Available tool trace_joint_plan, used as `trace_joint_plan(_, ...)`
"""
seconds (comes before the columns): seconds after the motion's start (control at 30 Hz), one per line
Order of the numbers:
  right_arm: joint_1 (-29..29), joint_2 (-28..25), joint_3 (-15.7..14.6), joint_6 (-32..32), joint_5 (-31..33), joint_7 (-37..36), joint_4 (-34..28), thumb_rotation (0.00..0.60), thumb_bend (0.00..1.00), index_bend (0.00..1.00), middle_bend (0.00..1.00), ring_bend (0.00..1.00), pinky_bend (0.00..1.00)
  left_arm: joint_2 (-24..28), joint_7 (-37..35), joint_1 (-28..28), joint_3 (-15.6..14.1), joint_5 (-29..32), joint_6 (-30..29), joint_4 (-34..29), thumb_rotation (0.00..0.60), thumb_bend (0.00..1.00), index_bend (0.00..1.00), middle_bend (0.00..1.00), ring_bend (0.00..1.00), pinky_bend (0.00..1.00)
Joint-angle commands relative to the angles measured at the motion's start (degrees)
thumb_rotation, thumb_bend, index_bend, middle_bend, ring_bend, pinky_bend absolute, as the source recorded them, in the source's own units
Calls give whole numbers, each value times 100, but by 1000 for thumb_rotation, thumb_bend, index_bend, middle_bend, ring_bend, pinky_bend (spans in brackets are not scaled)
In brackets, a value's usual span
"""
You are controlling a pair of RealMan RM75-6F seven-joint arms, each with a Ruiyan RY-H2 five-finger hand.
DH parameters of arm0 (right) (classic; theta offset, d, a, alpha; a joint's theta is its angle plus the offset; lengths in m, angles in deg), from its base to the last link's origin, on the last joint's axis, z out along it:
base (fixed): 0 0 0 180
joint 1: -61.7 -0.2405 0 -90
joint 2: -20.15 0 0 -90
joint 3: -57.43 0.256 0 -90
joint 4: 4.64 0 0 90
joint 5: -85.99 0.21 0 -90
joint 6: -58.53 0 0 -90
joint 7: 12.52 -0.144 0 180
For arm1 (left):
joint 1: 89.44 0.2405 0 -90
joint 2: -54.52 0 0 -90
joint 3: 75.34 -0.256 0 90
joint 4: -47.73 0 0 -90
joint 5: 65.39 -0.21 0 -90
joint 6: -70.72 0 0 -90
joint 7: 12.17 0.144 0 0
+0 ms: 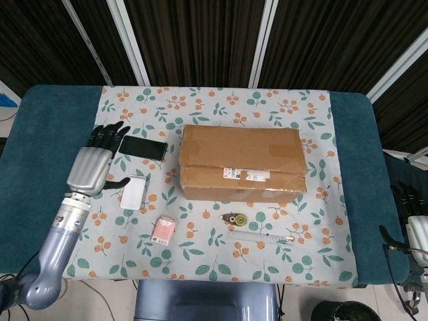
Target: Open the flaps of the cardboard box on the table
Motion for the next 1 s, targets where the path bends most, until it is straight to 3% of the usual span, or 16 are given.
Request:
trace_joint_plan(0.03, -1, -10, 9, -30, 34, -35, -14, 600, 383, 0, 0, 0, 212, -445, 428, -561, 191, 470, 231, 244, 600, 126, 0, 0, 0, 6)
trace_joint_plan(0.47, 16, -65, 75, -141, 223, -207, -84, 600, 383, 0, 0, 0, 212, -1411, 964, -1652, 200, 869, 415, 1003, 600, 166, 0, 0, 0, 6)
trace_joint_plan(0.7, 37, -95, 84, -161, 257, -258, -130, 600, 383, 0, 0, 0, 212, -1733, 1002, -2096, 265, 876, 488, 1413, 600, 279, 0, 0, 0, 6)
trace_joint_plan(1.0, 61, -126, 98, -165, 284, -306, -158, 600, 383, 0, 0, 0, 212, -1925, 1020, -2623, 459, 744, 533, 2131, 600, 307, 0, 0, 0, 6)
